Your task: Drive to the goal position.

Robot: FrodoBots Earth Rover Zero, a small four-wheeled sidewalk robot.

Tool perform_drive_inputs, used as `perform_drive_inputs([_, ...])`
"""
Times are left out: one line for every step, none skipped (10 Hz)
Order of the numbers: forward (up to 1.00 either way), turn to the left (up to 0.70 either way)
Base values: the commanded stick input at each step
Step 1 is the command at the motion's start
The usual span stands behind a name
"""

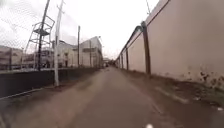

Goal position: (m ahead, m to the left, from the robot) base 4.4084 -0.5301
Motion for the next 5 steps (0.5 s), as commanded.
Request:
perform_drive_inputs([0.70,-0.03])
perform_drive_inputs([0.70,-0.23])
perform_drive_inputs([0.70,-0.35])
perform_drive_inputs([0.70,-0.35])
perform_drive_inputs([0.70,-0.16])
